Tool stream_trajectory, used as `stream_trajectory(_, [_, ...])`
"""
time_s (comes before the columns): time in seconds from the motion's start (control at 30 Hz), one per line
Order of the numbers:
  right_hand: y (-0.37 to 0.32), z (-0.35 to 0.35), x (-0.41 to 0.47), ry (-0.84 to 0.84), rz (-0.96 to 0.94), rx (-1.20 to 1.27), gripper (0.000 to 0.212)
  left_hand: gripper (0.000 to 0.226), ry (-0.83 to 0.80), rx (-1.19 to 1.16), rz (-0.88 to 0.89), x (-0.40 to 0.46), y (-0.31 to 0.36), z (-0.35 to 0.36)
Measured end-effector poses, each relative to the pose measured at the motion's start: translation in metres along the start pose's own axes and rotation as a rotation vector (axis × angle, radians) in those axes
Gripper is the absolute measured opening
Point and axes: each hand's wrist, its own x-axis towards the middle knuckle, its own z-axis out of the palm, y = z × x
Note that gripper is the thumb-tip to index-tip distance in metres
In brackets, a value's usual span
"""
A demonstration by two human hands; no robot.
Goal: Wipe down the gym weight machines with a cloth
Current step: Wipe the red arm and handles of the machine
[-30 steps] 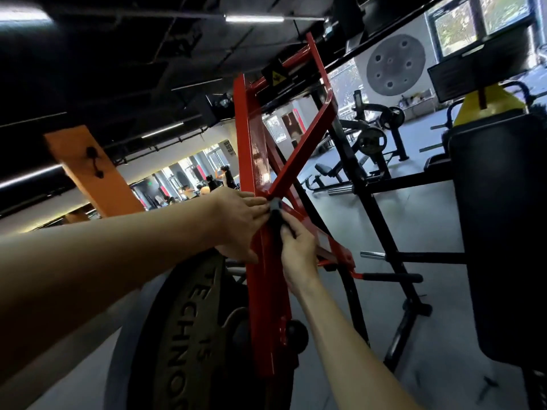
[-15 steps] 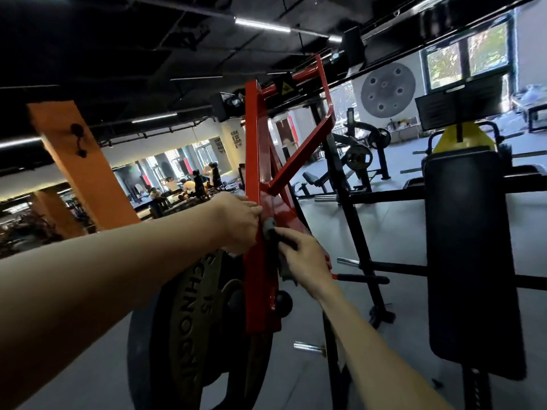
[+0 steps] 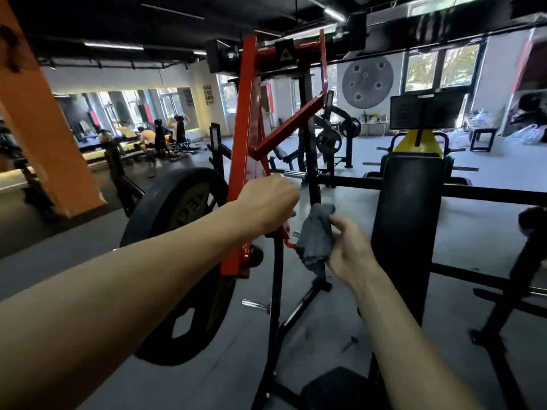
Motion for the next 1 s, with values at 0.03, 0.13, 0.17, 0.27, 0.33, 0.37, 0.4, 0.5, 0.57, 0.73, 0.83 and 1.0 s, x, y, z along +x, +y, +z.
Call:
stream_trajectory(0.03, [-0.002, -0.004, -0.003, -0.014, 0.0, -0.029, 0.031, 0.027, -0.023, -0.036, -0.015, -0.004, 0.006, 0.001])
stream_trajectory(0.13, [-0.001, -0.022, -0.007, -0.059, -0.049, -0.185, 0.032, 0.038, -0.06, -0.215, -0.103, -0.019, 0.026, 0.018])
stream_trajectory(0.17, [0.002, -0.03, -0.01, -0.05, -0.06, -0.235, 0.031, 0.04, -0.063, -0.29, -0.135, -0.024, 0.032, 0.024])
stream_trajectory(0.27, [0.009, -0.059, -0.024, -0.008, -0.034, -0.362, 0.026, 0.049, -0.137, -0.524, -0.202, -0.042, 0.06, 0.041])
stream_trajectory(0.33, [0.011, -0.077, -0.034, -0.011, -0.02, -0.415, 0.022, 0.054, -0.163, -0.66, -0.267, -0.049, 0.079, 0.055])
stream_trajectory(0.37, [0.011, -0.087, -0.039, -0.025, -0.014, -0.433, 0.021, 0.058, -0.179, -0.73, -0.314, -0.052, 0.091, 0.062])
stream_trajectory(0.4, [0.012, -0.093, -0.045, -0.044, -0.012, -0.437, 0.021, 0.065, -0.204, -0.806, -0.37, -0.055, 0.097, 0.068])
stream_trajectory(0.5, [0.004, -0.113, -0.062, -0.103, -0.033, -0.447, 0.022, 0.091, -0.282, -1.145, -0.523, -0.062, 0.124, 0.08])
stream_trajectory(0.57, [0.002, -0.12, -0.071, -0.1, -0.06, -0.466, 0.021, 0.099, -0.333, -1.45, -0.616, -0.064, 0.133, 0.085])
stream_trajectory(0.73, [-0.013, -0.123, -0.079, 0.009, -0.182, -0.511, 0.02, 0.083, -0.391, -1.842, -0.648, -0.041, 0.148, 0.081])
stream_trajectory(0.83, [-0.03, -0.116, -0.082, 0.085, -0.256, -0.541, 0.022, 0.046, -0.431, -2.007, -0.554, -0.017, 0.154, 0.078])
stream_trajectory(1.0, [-0.066, -0.098, -0.081, 0.227, -0.412, -0.662, 0.032, 0.036, -0.424, -2.153, -0.4, 0.027, 0.164, 0.069])
